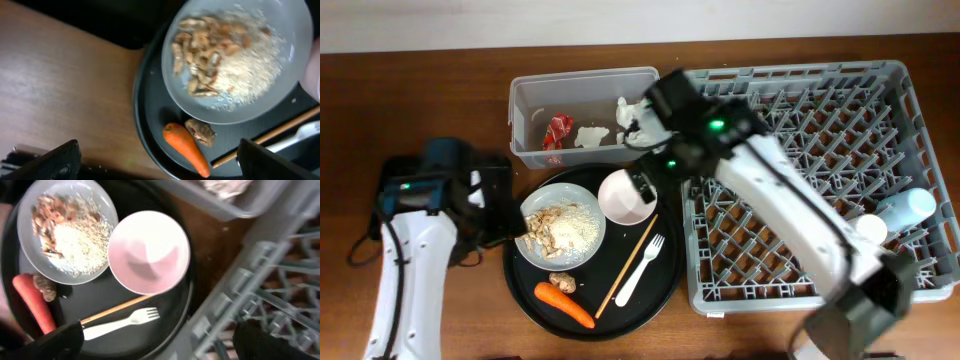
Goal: Sort waste into correct bins and load items into the dishwasher rack
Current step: 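Grasp the pink bowl with the right gripper and place it in the rack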
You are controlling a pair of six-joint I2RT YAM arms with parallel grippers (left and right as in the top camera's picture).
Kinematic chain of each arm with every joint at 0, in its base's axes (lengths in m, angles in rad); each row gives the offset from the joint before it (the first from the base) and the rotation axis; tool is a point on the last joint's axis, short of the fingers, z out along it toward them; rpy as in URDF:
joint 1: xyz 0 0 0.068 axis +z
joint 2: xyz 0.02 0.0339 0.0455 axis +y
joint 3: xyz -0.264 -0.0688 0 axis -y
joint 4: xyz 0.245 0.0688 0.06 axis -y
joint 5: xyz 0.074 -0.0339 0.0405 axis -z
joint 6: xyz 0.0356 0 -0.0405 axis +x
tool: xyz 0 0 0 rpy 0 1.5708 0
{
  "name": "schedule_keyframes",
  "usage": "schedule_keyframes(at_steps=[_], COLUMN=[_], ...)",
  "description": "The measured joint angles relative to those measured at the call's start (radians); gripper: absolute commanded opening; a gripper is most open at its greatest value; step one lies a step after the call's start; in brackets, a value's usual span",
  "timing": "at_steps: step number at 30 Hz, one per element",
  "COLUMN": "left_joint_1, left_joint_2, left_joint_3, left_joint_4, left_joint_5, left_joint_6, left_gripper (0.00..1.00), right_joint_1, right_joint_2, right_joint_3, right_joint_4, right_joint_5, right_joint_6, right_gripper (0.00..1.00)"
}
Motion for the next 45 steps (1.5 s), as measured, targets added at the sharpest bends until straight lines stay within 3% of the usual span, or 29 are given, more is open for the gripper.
schedule_keyframes(at_steps=[7,15,30,35,41,45], left_joint_1=[0.059,0.059,0.059,0.059,0.059,0.059], left_joint_2=[0.000,0.000,0.000,0.000,0.000,0.000], left_joint_3=[-0.007,-0.007,-0.007,-0.007,-0.007,-0.007], left_joint_4=[0.008,0.015,0.015,0.016,0.015,0.015], left_joint_5=[0.011,0.011,0.011,0.011,0.011,0.011], left_joint_6=[-0.001,-0.001,-0.001,-0.001,-0.001,-0.001], left_gripper=[0.99,0.99,0.99,0.99,0.99,0.99], right_joint_1=[0.011,0.016,0.032,0.032,0.032,0.032], right_joint_2=[0.237,0.333,0.349,0.352,0.352,0.351], right_joint_3=[0.002,0.002,-0.048,-0.078,-0.080,-0.080], right_joint_4=[0.050,0.104,0.183,0.223,0.223,0.217], right_joint_5=[0.057,0.070,0.072,0.079,0.101,0.106], right_joint_6=[-0.003,0.003,0.092,0.108,0.110,0.135], right_gripper=[0.89,0.70,0.68,0.45,0.06,0.04])
